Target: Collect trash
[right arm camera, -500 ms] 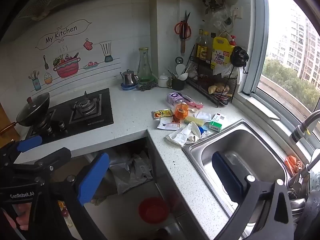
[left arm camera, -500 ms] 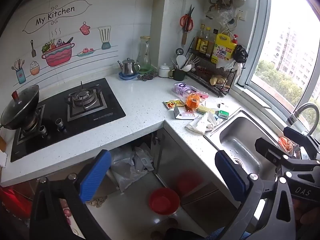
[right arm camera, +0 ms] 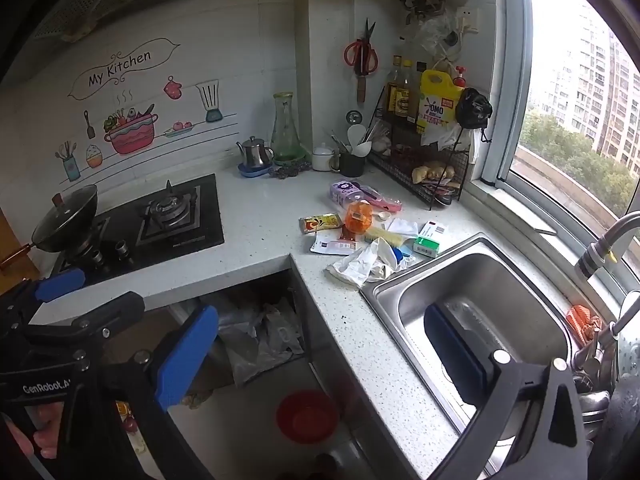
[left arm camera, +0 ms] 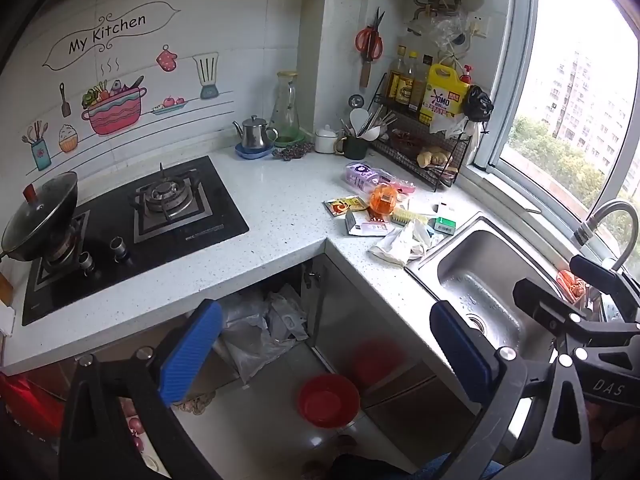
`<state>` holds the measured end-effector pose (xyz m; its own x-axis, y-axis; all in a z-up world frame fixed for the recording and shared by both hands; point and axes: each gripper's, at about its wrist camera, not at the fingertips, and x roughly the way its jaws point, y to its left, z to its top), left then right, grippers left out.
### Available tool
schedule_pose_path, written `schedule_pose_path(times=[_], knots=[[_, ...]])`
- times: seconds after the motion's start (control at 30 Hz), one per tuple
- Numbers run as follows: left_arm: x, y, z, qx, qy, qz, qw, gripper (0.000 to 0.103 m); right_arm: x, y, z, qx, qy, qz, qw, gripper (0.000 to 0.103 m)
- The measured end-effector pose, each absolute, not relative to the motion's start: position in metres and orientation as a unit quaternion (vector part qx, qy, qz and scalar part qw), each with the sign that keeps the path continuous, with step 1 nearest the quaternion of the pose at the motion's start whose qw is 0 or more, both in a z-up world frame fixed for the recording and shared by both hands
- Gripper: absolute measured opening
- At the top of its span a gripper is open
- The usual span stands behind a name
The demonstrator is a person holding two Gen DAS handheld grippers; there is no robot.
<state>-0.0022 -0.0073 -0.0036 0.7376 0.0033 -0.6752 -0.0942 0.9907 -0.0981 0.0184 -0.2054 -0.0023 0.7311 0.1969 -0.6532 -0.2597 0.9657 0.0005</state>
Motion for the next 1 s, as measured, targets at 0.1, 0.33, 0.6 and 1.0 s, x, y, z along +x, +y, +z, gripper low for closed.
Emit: schedule_pose_path(times=[0.1, 0.33, 0.6, 1.0], knots=[[-0.0042, -0.0078, -0.0029, -0.064, 0.361, 0.022, 0.930, 0.103, 0.0160, -0.2056, -0.0013, -0.046, 0.345, 0.120, 0.930, 0.103], [-0.0049, -0.0107, -0.0007, -0.062, 0.361, 0.022, 0.930, 0.103, 0.0141, -0.2058, -0.0017, -0.042, 0.345, 0.119, 0.930, 0.103], [-0.0058, -0.0138, 0.0001, -0.060, 0.359, 0.022, 0.931, 0.103, 0.0129, -0.2079, -0.0012, -0.039, 0.345, 0.118, 0.930, 0.103], [-0.0087, -0.0149, -0.0016, -0.055, 0.360, 0.024, 0.931, 0.103, 0.0102, -0.2070, -0.0025, -0.033, 0.351, 0.120, 0.928, 0.103]])
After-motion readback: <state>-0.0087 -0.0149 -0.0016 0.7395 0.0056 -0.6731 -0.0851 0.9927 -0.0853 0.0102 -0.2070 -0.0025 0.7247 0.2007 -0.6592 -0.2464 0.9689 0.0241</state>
